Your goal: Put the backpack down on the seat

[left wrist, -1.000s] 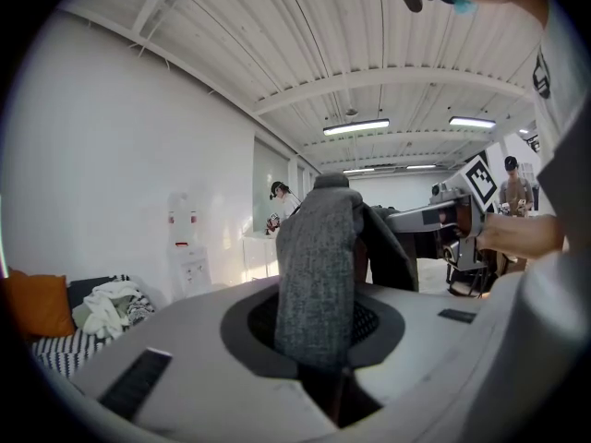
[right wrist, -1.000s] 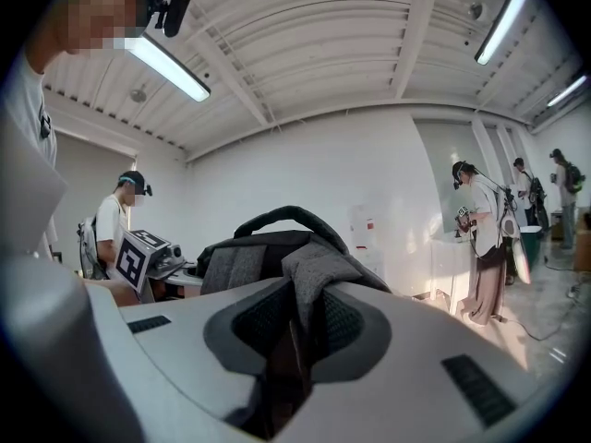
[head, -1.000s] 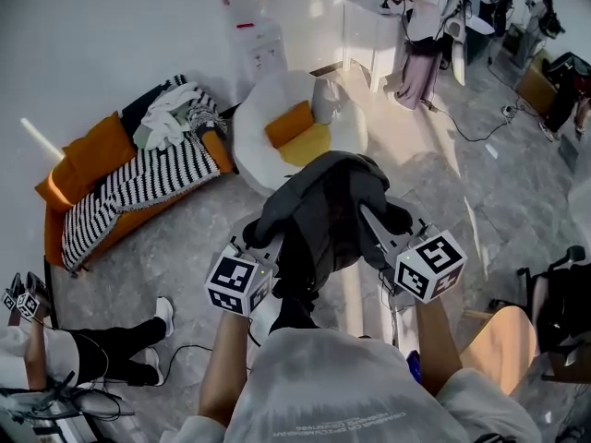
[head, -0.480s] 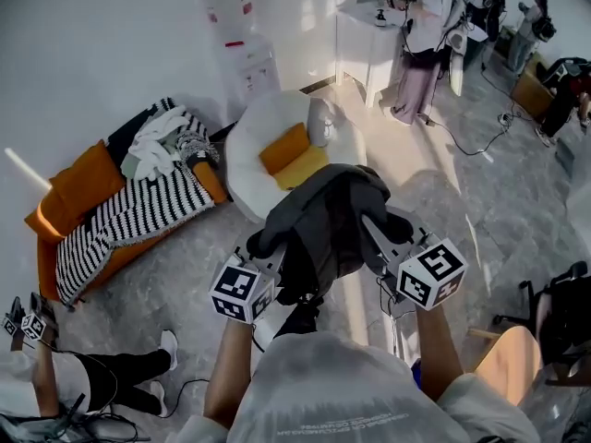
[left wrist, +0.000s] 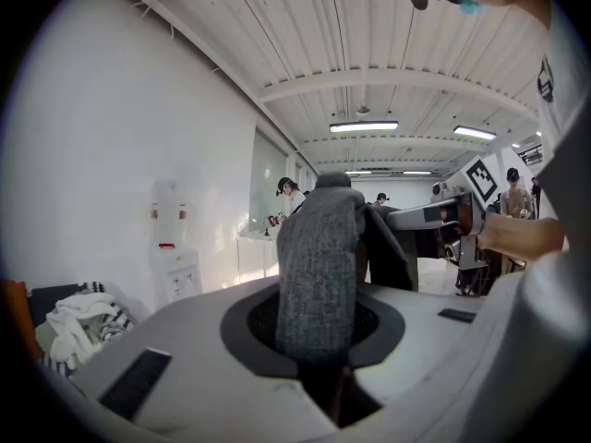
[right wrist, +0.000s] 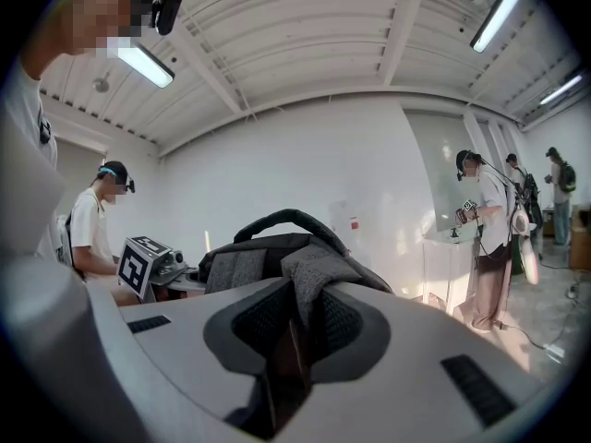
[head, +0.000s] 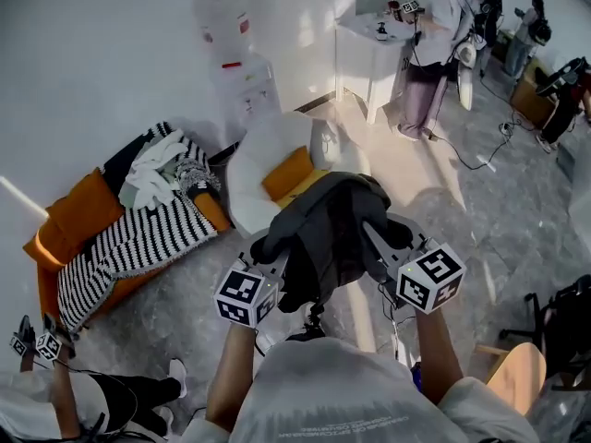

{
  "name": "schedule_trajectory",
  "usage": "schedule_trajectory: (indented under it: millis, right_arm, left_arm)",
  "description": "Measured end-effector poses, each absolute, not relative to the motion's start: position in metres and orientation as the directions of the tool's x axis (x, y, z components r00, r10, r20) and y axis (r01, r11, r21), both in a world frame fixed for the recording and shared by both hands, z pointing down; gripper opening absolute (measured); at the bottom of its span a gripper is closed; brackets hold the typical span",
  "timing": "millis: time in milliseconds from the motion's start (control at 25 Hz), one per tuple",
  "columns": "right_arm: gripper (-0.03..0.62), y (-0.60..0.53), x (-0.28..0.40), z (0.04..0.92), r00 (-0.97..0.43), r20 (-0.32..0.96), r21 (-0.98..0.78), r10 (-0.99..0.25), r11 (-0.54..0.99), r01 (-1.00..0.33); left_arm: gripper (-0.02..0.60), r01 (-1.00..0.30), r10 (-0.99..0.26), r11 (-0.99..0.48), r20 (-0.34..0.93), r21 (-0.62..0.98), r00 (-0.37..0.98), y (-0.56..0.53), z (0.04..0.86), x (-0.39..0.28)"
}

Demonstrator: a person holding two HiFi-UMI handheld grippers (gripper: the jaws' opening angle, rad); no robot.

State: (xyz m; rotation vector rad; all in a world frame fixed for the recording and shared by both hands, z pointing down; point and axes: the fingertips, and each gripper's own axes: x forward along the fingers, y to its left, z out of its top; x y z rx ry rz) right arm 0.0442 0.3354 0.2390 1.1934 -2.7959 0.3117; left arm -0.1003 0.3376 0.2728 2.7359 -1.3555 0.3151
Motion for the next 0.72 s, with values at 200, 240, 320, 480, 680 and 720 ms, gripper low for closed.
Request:
schedule_trajectory:
  millis: [200,240,320,480,680,720]
  right_arm:
    - [0.043,0.302,0.036,0.240,-0.685,0.162,-0.148,-0.710,0.669,-0.728]
    - [0.043,0.294,0.034,0.240,-0.684,0.166,-0.145,-0.710,0.668,-0.729]
    - [0.043,0.278,0.031,0.238,-0.679,0.177,-0.143,-0.713,0.664,-0.734]
    - [0.043,0.248,0.025,0.236,-0.669,0.186,-0.145,-0.720,0.653,-0.743]
    - [0.043,0.221,0.020,0.239,-0.657,0.192,-0.141,-0.729,0.642,-0.754]
    - [0.043,0.215,0.019,0.240,-0.654,0.194,-0.143,-0.732,0.638,-0.757]
  left_arm:
    - [0.078,-0.785,-0.771,-0.619,0.214,-0.032,0.600,0.301,0.273,-0.109]
    - [0.078,-0.783,-0.770,-0.621,0.215,-0.032,0.601,0.293,0.273,-0.111]
    - [0.078,-0.780,-0.766,-0.625,0.217,-0.029,0.606,0.276,0.271,-0.114]
    - [0.078,-0.772,-0.756,-0.636,0.221,-0.020,0.617,0.245,0.269,-0.119]
    - [0.078,-0.759,-0.743,-0.650,0.222,-0.020,0.631,0.213,0.272,-0.124]
    - [0.078,-0.757,-0.742,-0.653,0.222,-0.023,0.633,0.207,0.273,-0.125]
